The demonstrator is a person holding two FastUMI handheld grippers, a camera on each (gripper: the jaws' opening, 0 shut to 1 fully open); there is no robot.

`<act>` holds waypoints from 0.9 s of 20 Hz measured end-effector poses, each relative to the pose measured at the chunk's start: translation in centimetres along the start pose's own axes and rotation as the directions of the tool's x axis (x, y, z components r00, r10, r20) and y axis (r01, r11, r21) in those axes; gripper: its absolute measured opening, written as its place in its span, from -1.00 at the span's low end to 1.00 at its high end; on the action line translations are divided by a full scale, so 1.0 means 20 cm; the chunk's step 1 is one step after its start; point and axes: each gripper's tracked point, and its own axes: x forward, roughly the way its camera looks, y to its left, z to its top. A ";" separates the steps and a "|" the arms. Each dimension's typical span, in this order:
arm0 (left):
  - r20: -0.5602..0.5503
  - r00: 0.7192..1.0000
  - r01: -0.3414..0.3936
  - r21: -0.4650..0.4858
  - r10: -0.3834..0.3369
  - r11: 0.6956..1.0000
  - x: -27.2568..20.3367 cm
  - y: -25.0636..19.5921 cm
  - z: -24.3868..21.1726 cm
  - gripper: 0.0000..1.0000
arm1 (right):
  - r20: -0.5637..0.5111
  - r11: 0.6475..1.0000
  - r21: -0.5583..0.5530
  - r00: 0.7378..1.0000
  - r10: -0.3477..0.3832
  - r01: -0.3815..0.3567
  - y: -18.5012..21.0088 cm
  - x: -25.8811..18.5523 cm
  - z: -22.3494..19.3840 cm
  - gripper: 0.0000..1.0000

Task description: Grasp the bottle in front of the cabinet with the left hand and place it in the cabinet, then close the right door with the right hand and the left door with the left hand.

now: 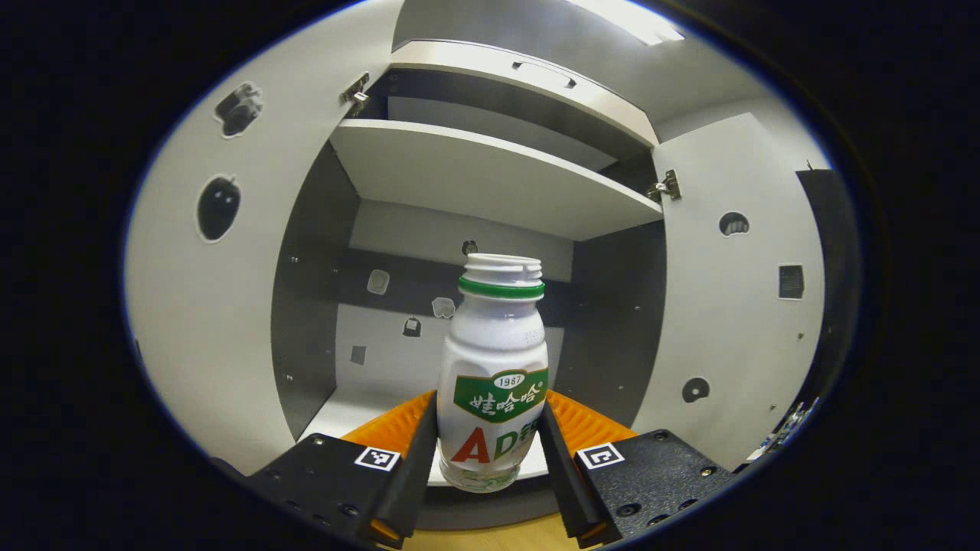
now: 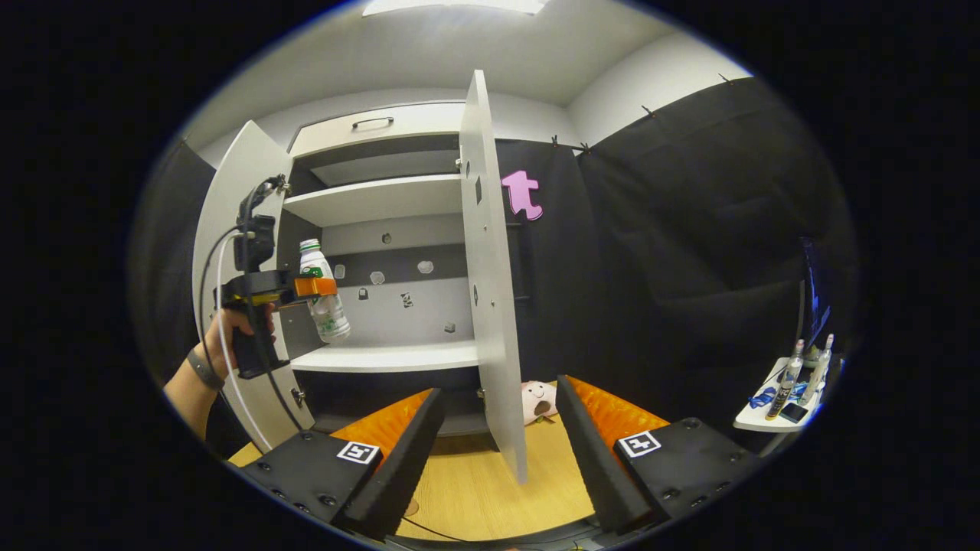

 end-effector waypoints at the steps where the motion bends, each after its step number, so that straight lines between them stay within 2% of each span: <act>1: -0.014 1.000 -0.004 0.009 0.004 1.000 0.09 0.00 -0.01 0.40 | 0.003 1.000 -0.007 1.000 -0.011 0.012 -0.04 0.01 0.01 0.94; 8: -0.121 0.993 0.018 0.001 -0.017 1.000 0.61 -0.11 -0.30 0.41 | -0.018 0.998 0.019 0.998 -0.056 0.056 -0.25 0.07 -0.01 0.94; 12: -0.166 0.986 -0.022 0.025 0.026 0.999 0.72 -0.10 -0.44 0.41 | -0.036 0.995 0.011 0.994 -0.103 0.104 -0.39 0.10 -0.03 0.94; 18: -0.202 0.977 -0.069 0.002 0.068 0.998 0.76 -0.04 -0.57 0.41 | -0.066 0.991 0.044 0.991 -0.121 0.124 -0.46 0.14 -0.05 0.94</act>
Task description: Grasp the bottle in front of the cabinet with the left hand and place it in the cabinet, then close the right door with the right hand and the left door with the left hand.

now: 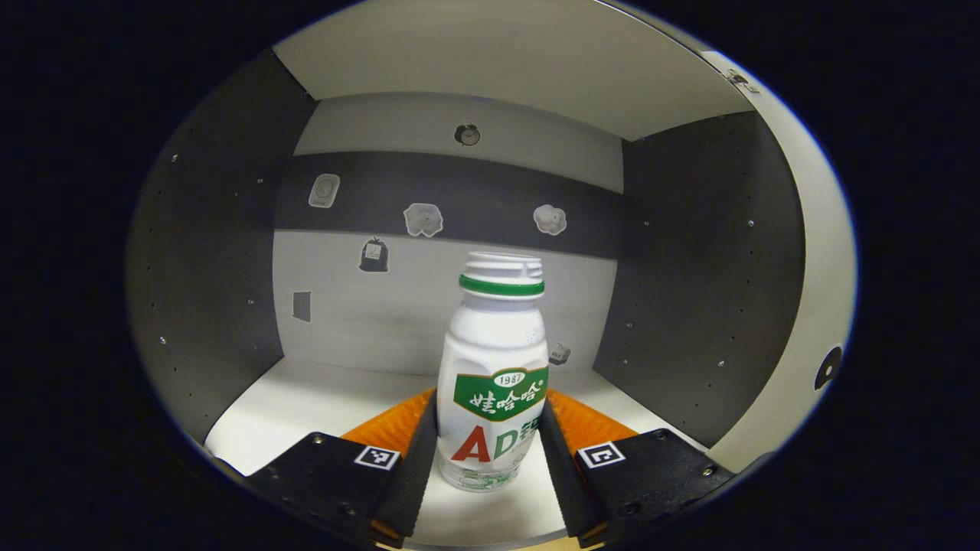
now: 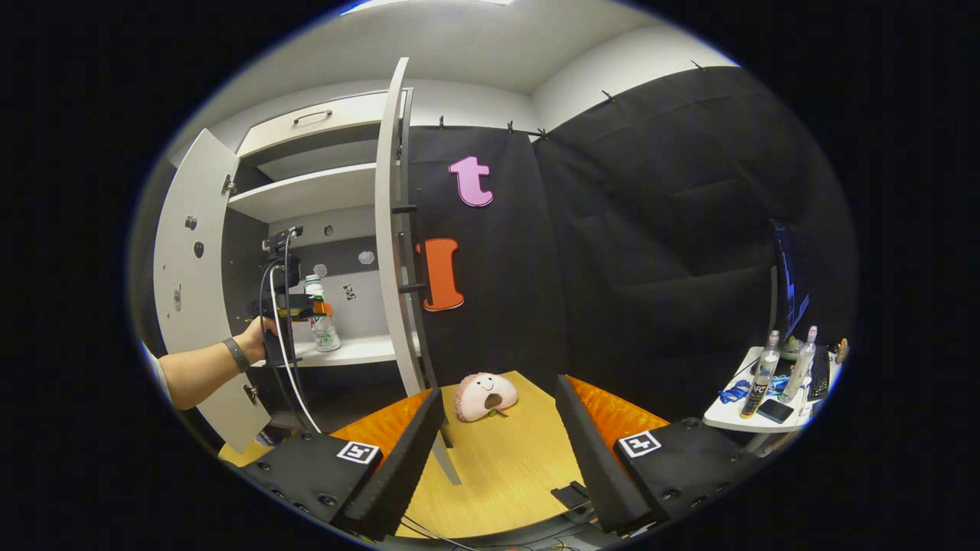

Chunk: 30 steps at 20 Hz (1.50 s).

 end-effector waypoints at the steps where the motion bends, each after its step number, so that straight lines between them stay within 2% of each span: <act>1: 0.002 1.000 -0.008 0.004 0.008 1.000 0.01 0.01 0.00 0.43 | -0.005 1.000 0.007 1.000 0.003 -0.003 -0.01 0.00 -0.01 0.94; 5: 0.002 1.000 -0.004 0.041 0.004 0.999 0.00 0.00 -0.01 0.53 | -0.017 1.000 0.018 1.000 0.011 -0.011 -0.01 0.01 -0.01 0.95; 7: 0.015 1.000 0.018 0.039 -0.019 0.999 -0.01 -0.03 0.01 0.73 | -0.014 1.000 0.017 1.000 0.012 -0.012 -0.02 0.00 -0.02 0.94; 8: 0.033 0.999 0.027 0.032 -0.028 0.999 -0.03 -0.04 0.03 0.93 | -0.013 1.000 0.016 1.000 0.014 -0.014 -0.02 0.00 -0.01 0.95; 9: 0.059 0.998 0.029 0.024 -0.030 0.999 -0.06 -0.04 0.06 0.95 | -0.013 1.000 0.014 1.000 0.016 -0.016 -0.02 0.00 -0.01 0.95; 15: 0.205 0.979 0.008 -0.003 -0.007 1.000 -0.40 -0.03 0.30 0.92 | -0.014 0.998 0.014 0.998 0.067 -0.067 -0.02 0.01 -0.01 0.94; 21: 0.298 0.954 -0.031 -0.032 0.039 0.999 -0.95 -0.02 0.40 0.92 | -0.003 0.983 0.038 0.984 0.178 -0.178 0.01 0.06 0.04 0.94; 27: 0.315 0.943 -0.110 -0.012 0.108 0.994 -1.50 -0.05 0.27 0.92 | -0.013 0.942 0.052 0.943 0.332 -0.331 0.06 0.06 0.00 0.97; 29: 0.305 0.939 -0.163 -0.021 0.161 0.986 -1.65 -0.02 0.17 0.92 | -0.022 0.929 0.039 0.929 0.370 -0.369 0.08 0.07 -0.02 0.97; 30: 0.308 0.932 -0.191 -0.023 0.189 0.981 -1.72 -0.01 0.13 0.84 | -0.022 0.922 0.037 0.922 0.386 -0.386 0.09 0.08 -0.02 0.97</act>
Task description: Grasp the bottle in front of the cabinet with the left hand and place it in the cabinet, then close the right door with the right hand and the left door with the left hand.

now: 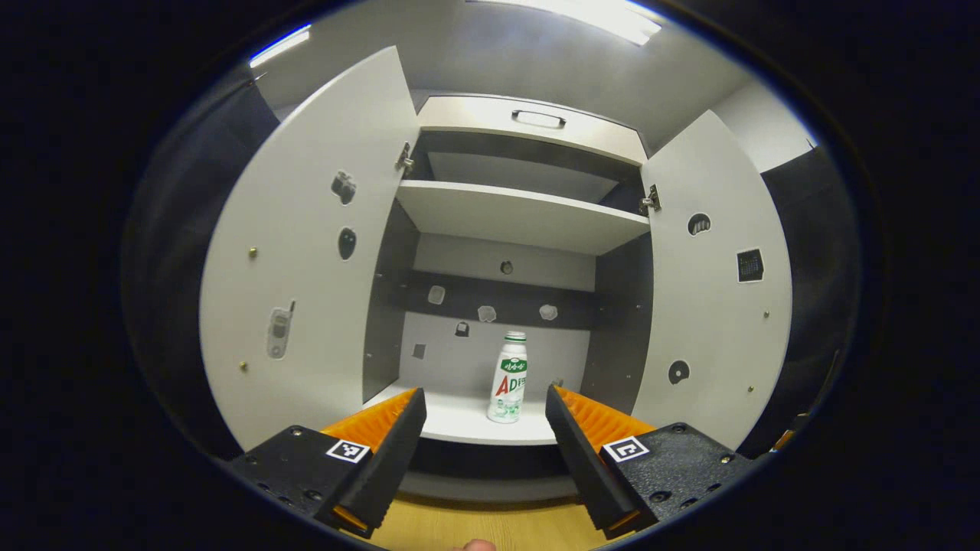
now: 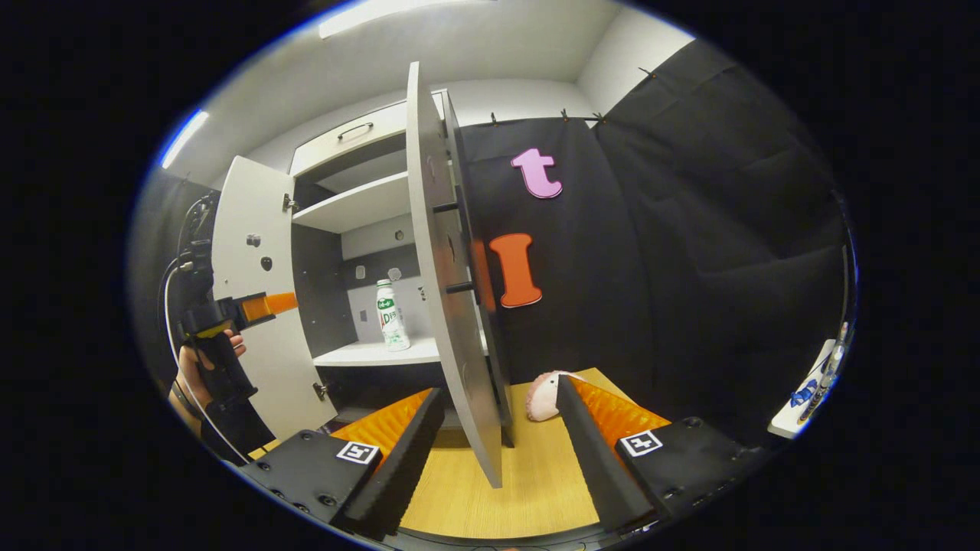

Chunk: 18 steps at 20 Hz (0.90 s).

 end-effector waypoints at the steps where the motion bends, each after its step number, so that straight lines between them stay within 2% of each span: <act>1: 0.005 1.000 -0.027 0.003 0.027 1.000 -0.08 0.02 -0.02 0.84 | 0.001 1.000 -0.001 1.000 0.016 -0.016 0.00 0.01 0.01 0.96; 2: 0.005 0.999 -0.051 0.004 0.051 0.999 -0.16 0.05 -0.04 0.91 | 0.003 1.000 -0.002 1.000 0.027 -0.027 0.01 0.02 0.02 0.97; 6: -0.040 0.991 -0.126 0.001 0.126 0.992 -0.40 0.14 -0.21 0.91 | 0.005 0.999 0.005 0.999 0.038 -0.038 0.01 0.07 0.02 0.97; 8: -0.035 0.989 -0.141 0.025 0.142 0.990 -0.49 0.18 -0.27 0.91 | 0.000 0.999 0.026 0.999 0.038 -0.038 0.04 0.08 0.01 0.97; 9: -0.026 0.990 -0.135 0.042 0.136 0.990 -0.52 0.17 -0.29 0.92 | -0.006 0.999 0.028 1.000 0.031 -0.031 0.04 0.09 0.00 0.97; 12: -0.025 0.995 -0.095 0.068 0.097 0.993 -0.56 0.13 -0.33 0.91 | 0.030 0.998 0.023 0.998 -0.054 0.053 -0.06 0.08 0.09 0.96; 16: -0.040 0.998 -0.041 0.025 0.042 0.999 -0.55 0.10 -0.39 0.86 | 0.138 0.985 -0.045 0.978 -0.158 0.165 -0.23 0.08 0.40 0.96; 18: -0.061 0.998 -0.008 0.013 0.009 1.000 -0.54 0.08 -0.43 0.92 | 0.187 0.975 -0.092 0.965 -0.184 0.204 -0.26 0.13 0.56 0.96</act>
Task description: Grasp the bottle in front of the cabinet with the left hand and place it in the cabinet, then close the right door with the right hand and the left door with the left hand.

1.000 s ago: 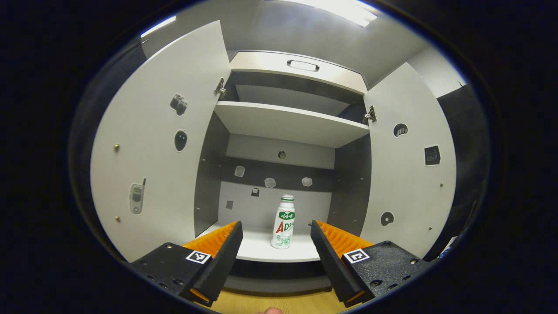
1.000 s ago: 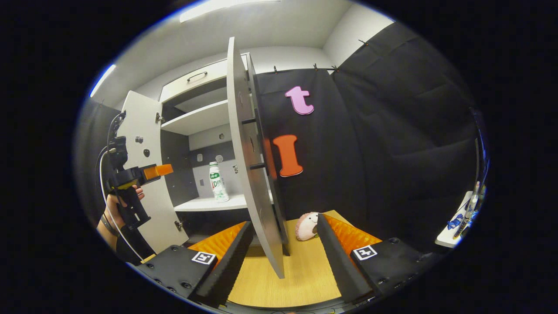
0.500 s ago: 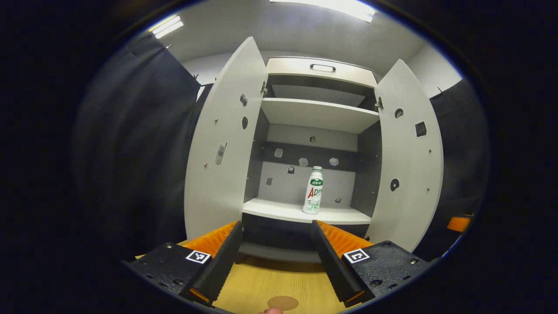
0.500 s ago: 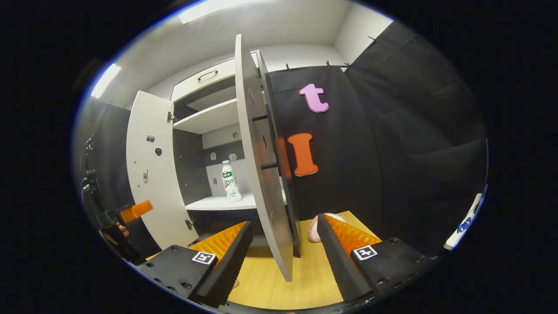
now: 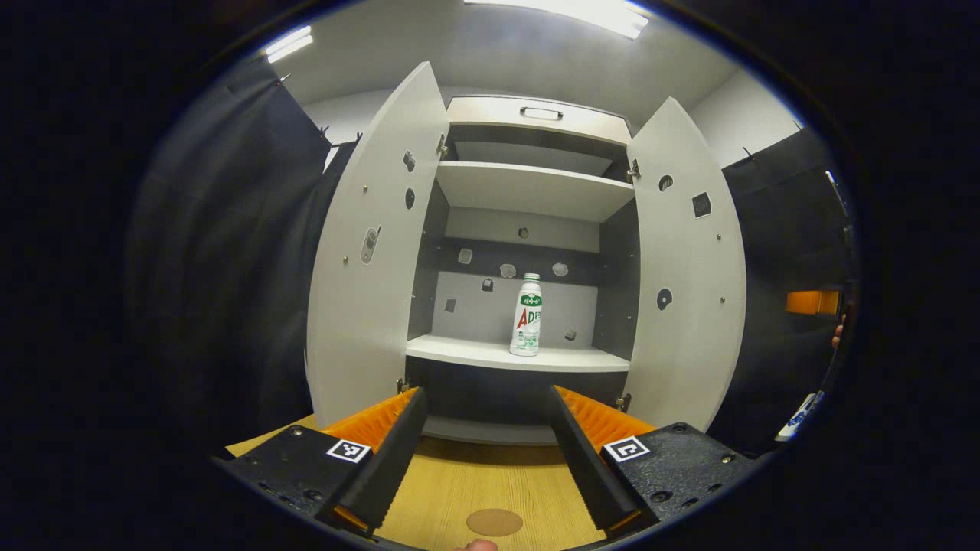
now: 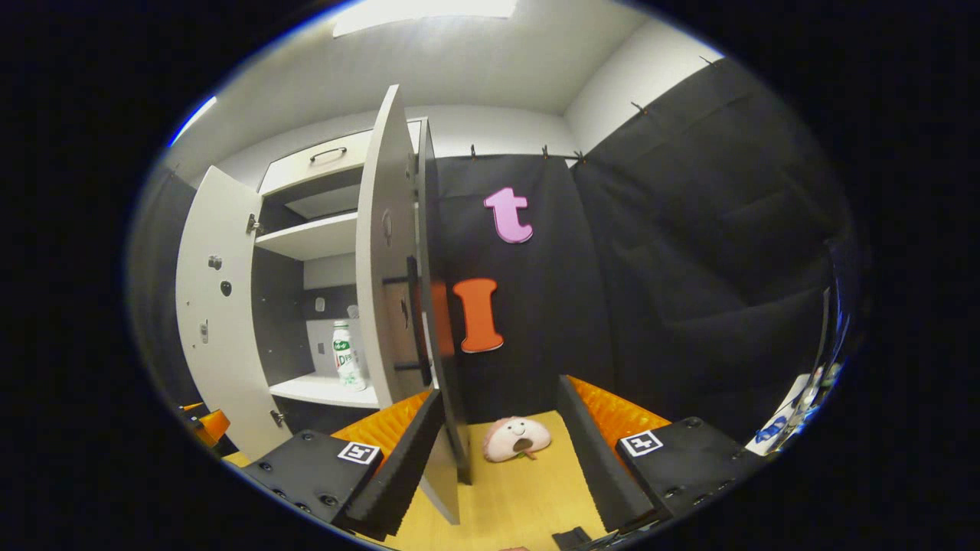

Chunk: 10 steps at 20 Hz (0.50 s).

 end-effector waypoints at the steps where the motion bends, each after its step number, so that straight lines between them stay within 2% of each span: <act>1: -0.015 1.000 0.023 0.000 -0.023 1.000 0.01 -0.01 -0.02 0.92 | 0.006 0.999 -0.035 1.000 -0.017 0.018 -0.02 0.05 0.04 0.95; 4: -0.021 0.999 0.050 0.002 -0.050 0.999 0.02 0.00 -0.02 0.92 | 0.029 0.994 -0.094 0.999 -0.044 0.046 -0.02 0.21 0.17 0.96; 8: 0.003 0.999 0.046 -0.006 -0.046 0.999 0.02 0.07 0.01 0.92 | -0.013 0.999 -0.044 0.999 0.030 -0.030 0.14 0.39 0.17 0.96; 10: 0.007 1.000 0.022 0.006 -0.022 1.000 0.03 0.13 0.01 0.92 | -0.031 0.999 -0.028 0.999 0.039 -0.040 0.18 0.43 0.16 0.96</act>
